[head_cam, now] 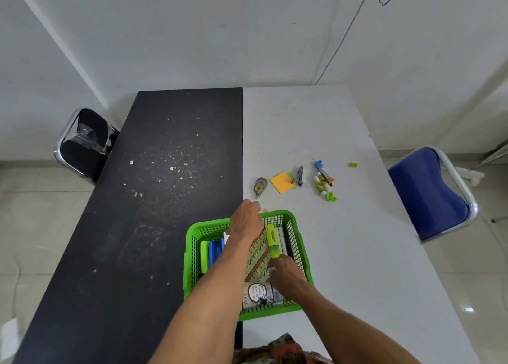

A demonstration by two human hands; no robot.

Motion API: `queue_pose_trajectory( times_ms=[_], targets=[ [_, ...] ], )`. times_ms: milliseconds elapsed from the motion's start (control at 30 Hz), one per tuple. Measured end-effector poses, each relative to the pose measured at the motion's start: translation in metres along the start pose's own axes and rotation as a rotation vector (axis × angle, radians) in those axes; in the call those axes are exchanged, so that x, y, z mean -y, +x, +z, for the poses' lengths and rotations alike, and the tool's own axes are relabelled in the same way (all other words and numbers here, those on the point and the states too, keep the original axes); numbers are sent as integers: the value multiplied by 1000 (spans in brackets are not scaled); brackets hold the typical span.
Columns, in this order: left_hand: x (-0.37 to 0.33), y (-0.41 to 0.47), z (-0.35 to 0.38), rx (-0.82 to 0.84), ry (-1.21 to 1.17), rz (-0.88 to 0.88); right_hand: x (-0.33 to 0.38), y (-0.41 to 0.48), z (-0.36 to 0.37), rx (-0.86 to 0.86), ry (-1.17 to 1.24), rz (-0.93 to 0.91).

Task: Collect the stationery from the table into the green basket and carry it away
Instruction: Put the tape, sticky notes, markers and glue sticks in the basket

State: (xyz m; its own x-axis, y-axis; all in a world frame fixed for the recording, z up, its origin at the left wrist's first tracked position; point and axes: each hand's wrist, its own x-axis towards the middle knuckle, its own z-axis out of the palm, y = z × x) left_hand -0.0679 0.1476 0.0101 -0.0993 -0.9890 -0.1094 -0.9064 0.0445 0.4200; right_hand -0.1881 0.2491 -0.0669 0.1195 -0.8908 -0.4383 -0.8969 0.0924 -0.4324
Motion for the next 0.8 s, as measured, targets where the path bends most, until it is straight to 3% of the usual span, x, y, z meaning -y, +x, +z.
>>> queue_pose_trajectory(
  times_ms=[333, 800],
  targets=[
    [-6, 12, 8, 42, 9, 4, 0, 5, -21, 14, -29, 1],
    [-5, 58, 17, 105, 64, -79, 7, 99, -119, -242, 183, 24]
  ],
)
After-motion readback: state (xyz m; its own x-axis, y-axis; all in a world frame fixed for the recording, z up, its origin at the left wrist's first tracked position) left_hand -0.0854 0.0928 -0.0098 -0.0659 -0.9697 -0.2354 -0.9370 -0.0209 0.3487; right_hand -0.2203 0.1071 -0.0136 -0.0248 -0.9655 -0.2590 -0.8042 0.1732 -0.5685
